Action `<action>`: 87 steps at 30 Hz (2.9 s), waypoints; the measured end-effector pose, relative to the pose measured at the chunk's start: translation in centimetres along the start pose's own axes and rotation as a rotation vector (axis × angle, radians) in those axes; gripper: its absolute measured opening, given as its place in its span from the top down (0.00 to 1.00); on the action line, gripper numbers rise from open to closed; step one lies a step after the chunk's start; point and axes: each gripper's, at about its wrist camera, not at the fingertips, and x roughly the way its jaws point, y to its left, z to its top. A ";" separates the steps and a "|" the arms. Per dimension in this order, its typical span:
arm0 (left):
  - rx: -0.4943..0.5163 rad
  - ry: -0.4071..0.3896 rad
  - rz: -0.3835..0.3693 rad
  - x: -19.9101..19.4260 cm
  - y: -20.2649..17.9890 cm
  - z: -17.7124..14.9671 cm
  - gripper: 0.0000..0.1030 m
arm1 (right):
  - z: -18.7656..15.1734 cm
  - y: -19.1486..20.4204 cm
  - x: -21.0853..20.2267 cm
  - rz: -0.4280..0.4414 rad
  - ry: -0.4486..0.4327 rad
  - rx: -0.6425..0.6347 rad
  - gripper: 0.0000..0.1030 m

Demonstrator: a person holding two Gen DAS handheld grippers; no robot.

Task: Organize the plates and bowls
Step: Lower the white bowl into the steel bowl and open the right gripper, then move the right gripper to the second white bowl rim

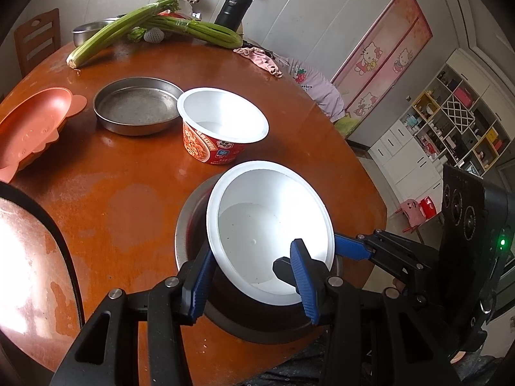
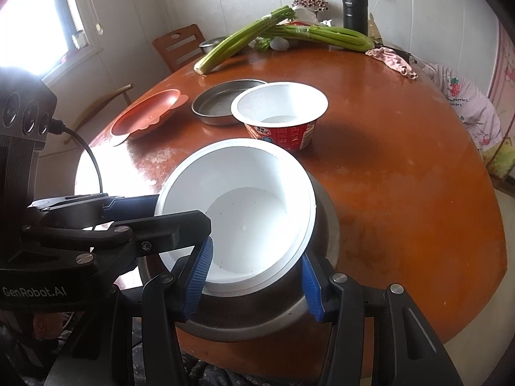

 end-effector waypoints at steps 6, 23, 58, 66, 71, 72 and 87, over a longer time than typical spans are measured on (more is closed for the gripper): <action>-0.002 -0.005 -0.003 -0.1 0.2 0.0 0.55 | 0.0 -0.1 -0.1 -0.003 -0.005 0.003 0.47; -0.001 -0.047 0.004 -1.5 0.2 0.1 0.55 | 0.1 -0.5 -0.9 -0.023 -0.033 0.027 0.47; 0.084 -0.116 0.111 -1.4 1.6 5.3 0.49 | 4.7 -3.2 -1.2 -0.097 -0.089 0.093 0.47; 0.114 -0.092 0.141 0.7 1.9 8.1 0.49 | 7.8 -4.4 -0.3 -0.094 -0.118 0.103 0.47; 0.087 -0.054 0.122 2.3 2.6 9.8 0.49 | 9.5 -5.4 1.2 -0.091 -0.099 0.116 0.47; 0.083 -0.049 0.120 2.6 2.7 9.9 0.49 | 9.7 -5.6 1.5 -0.094 -0.089 0.119 0.47; 0.030 0.020 0.111 5.8 3.9 12.4 0.49 | 11.2 -6.6 5.5 -0.046 0.011 0.115 0.47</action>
